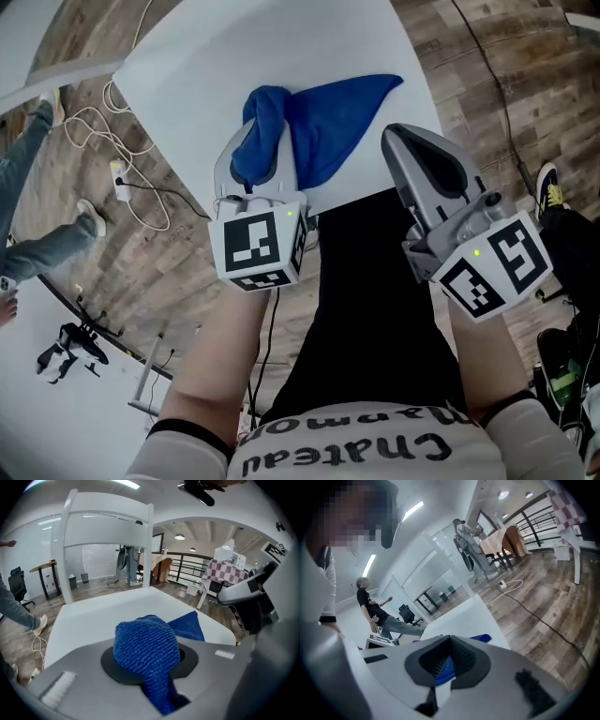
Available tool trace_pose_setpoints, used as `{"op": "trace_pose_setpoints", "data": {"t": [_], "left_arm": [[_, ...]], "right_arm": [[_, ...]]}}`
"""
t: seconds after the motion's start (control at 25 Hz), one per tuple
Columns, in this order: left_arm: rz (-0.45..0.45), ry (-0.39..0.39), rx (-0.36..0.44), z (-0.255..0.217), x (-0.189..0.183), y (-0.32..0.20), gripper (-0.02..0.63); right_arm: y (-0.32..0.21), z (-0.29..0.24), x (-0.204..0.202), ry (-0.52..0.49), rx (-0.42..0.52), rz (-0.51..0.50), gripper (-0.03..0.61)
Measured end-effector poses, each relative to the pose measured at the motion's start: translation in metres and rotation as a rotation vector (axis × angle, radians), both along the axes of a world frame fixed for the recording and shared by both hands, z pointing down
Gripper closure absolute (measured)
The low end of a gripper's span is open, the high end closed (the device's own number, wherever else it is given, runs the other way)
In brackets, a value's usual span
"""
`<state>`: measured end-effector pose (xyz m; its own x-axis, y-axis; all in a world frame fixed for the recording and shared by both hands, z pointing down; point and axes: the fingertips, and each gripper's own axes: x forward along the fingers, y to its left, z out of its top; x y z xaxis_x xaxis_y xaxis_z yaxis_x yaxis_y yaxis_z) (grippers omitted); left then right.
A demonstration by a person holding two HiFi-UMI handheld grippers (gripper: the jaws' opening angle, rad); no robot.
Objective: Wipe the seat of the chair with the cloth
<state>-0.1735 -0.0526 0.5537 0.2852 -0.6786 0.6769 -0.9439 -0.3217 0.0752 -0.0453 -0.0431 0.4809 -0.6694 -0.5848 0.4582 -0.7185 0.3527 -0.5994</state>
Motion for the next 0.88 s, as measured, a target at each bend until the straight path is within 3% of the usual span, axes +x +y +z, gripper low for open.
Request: {"op": "trace_pose_setpoints", "data": {"t": [0.56, 0.72, 0.88], "left_arm": [[0.233, 0.055, -0.016, 0.003, 0.141, -0.042, 0.522], [0.267, 0.083, -0.034, 0.002, 0.175, -0.047, 0.522], [0.356, 0.128, -0.063, -0.002, 0.201, -0.044, 0.520]], "right_arm": [[-0.012, 0.001, 0.114, 0.019, 0.001, 0.224, 0.565], [-0.014, -0.006, 0.134, 0.031, 0.007, 0.259, 0.565], [-0.017, -0.009, 0.140, 0.040, 0.009, 0.268, 0.565]]}}
